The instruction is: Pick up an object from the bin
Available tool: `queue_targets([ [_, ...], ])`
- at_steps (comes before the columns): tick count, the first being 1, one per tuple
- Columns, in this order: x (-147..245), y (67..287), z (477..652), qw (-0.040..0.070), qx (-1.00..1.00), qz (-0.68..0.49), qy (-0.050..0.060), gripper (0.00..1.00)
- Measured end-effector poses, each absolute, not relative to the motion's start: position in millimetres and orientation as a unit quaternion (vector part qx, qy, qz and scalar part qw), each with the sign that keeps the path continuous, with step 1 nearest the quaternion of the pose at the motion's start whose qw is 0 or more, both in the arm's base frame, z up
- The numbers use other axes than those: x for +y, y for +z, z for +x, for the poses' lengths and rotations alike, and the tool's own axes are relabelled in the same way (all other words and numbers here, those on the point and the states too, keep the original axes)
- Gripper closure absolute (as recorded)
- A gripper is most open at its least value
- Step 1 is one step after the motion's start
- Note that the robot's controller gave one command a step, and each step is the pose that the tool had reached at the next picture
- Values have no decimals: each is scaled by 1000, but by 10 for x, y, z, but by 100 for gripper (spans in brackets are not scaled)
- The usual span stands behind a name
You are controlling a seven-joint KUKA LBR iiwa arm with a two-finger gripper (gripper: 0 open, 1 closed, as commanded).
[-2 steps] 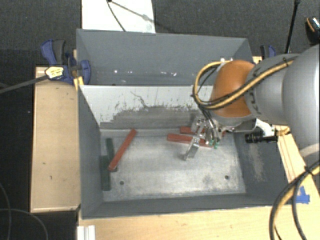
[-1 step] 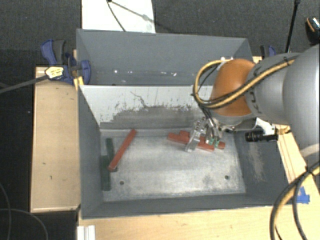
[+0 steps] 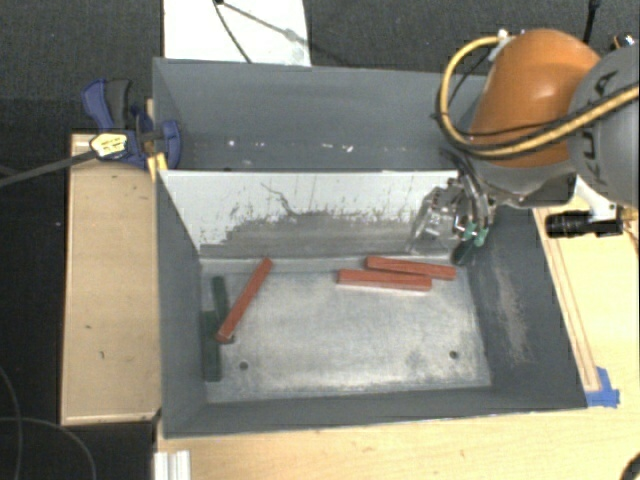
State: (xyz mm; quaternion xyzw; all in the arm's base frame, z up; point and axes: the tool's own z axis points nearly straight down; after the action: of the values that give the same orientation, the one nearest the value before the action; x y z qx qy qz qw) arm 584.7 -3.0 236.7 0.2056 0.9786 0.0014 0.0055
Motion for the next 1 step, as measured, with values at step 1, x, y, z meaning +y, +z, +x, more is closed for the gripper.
queue_targets([
  [1,-33,2315,5832,1,979,205,0,0],
])
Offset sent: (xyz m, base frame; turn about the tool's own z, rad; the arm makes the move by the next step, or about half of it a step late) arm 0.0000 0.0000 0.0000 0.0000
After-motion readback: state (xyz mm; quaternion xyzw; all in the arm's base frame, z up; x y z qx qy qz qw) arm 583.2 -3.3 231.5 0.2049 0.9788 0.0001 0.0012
